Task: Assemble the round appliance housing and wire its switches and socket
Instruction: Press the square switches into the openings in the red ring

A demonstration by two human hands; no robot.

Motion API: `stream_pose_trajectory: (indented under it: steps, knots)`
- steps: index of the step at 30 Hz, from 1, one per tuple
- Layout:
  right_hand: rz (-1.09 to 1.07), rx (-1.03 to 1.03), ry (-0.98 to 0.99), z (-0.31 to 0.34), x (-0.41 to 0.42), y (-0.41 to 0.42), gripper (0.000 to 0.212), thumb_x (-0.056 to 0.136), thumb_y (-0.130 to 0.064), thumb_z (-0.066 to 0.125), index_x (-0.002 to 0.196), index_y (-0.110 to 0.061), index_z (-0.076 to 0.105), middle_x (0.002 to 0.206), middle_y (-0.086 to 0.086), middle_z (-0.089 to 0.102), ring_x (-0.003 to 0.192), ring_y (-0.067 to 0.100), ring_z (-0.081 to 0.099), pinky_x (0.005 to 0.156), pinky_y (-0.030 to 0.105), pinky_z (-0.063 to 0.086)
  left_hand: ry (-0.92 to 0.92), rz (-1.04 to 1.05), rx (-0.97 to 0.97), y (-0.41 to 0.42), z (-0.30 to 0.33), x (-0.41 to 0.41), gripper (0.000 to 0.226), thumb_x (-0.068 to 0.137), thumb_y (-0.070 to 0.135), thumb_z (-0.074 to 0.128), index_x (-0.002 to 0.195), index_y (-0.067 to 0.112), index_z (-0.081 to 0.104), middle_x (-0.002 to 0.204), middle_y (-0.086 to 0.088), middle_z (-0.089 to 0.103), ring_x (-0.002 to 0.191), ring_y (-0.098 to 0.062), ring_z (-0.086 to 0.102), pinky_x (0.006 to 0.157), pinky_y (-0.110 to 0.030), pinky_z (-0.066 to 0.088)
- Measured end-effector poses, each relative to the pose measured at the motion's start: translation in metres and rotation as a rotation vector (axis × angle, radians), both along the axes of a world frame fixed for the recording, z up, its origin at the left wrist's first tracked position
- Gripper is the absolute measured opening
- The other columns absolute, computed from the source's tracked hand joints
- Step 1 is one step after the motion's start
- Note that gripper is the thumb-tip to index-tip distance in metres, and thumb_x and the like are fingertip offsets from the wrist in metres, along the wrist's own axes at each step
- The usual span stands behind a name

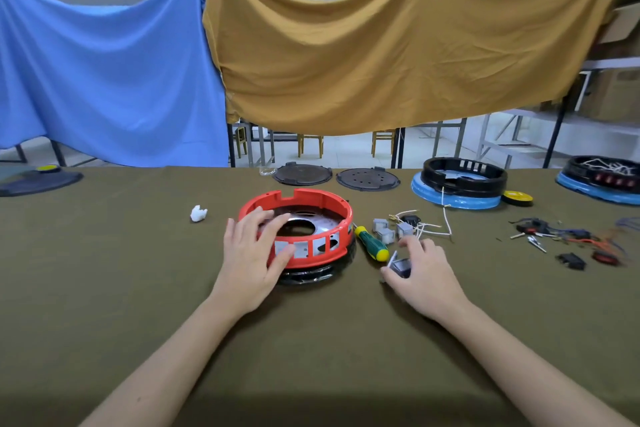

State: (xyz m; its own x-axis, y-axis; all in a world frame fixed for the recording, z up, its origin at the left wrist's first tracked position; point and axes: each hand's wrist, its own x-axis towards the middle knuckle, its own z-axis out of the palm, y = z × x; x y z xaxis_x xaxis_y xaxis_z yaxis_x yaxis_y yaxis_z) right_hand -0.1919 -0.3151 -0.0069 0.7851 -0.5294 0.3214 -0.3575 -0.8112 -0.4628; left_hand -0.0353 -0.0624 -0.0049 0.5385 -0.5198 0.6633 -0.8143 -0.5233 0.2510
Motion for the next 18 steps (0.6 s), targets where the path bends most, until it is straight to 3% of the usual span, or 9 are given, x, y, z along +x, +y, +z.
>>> stream_pose_trajectory:
  steps: [5,7,8,10,12,14,18]
  knots:
    - [0.029,0.016,0.005,-0.001,-0.007,-0.002,0.026,0.091,-0.038,0.063,0.108,-0.019,0.056,0.102,-0.002,0.054,0.103,0.02,0.048,0.084,0.029,0.038,0.093,0.063,0.016,0.006,-0.002,-0.002,0.063,0.094,0.058,0.027,0.146,0.026,0.044,0.145,-0.002,0.037,0.14,-0.019,0.026,0.114,-0.041,0.027]
    - [0.05,0.114,-0.087,0.001,-0.007,-0.002,0.021,0.09,-0.03,0.066,0.107,-0.018,0.06,0.098,-0.002,0.057,0.095,0.016,0.054,0.075,0.024,0.038,0.085,0.049,0.045,0.004,-0.003,-0.004,0.063,0.094,0.057,0.026,0.145,0.025,0.044,0.144,-0.002,0.037,0.139,-0.018,0.025,0.113,-0.04,0.029]
    - [0.081,0.321,-0.197,0.004,-0.006,-0.001,0.018,0.091,-0.025,0.066,0.107,-0.017,0.062,0.096,0.0,0.06,0.091,0.016,0.058,0.072,0.022,0.041,0.082,0.046,0.049,0.003,-0.004,-0.004,0.062,0.094,0.057,0.026,0.145,0.026,0.044,0.144,-0.002,0.037,0.139,-0.017,0.025,0.112,-0.039,0.028]
    - [0.265,1.03,-0.421,0.015,-0.001,0.005,0.016,0.096,-0.018,0.06,0.111,-0.013,0.063,0.092,0.01,0.066,0.078,0.022,0.065,0.068,0.023,0.052,0.084,0.051,0.04,0.004,-0.005,-0.002,0.061,0.094,0.058,0.026,0.144,0.028,0.043,0.144,-0.001,0.037,0.14,-0.016,0.024,0.111,-0.037,0.028]
    - [0.449,1.544,-0.478,0.027,0.004,0.01,0.021,0.097,-0.023,0.055,0.109,-0.009,0.066,0.083,0.017,0.066,0.064,0.022,0.063,0.059,0.026,0.054,0.081,0.054,0.036,0.004,-0.006,0.0,0.059,0.094,0.057,0.027,0.144,0.029,0.043,0.144,0.001,0.037,0.14,-0.015,0.023,0.11,-0.037,0.028]
    - [0.537,1.712,-0.436,0.035,0.013,0.016,0.028,0.096,-0.03,0.053,0.101,-0.007,0.068,0.077,0.014,0.061,0.058,0.017,0.056,0.055,0.025,0.052,0.073,0.049,0.035,0.003,-0.006,0.002,0.058,0.095,0.055,0.029,0.144,0.029,0.044,0.143,0.002,0.039,0.141,-0.015,0.024,0.109,-0.035,0.027]
    - [0.578,1.798,-0.426,0.026,0.028,0.021,0.035,0.1,-0.039,0.045,0.098,-0.007,0.058,0.072,0.009,0.058,0.054,0.012,0.051,0.054,0.022,0.05,0.052,0.033,0.009,0.003,-0.006,0.001,0.058,0.094,0.056,0.03,0.143,0.029,0.046,0.141,0.003,0.042,0.14,-0.015,0.026,0.107,-0.033,0.024]
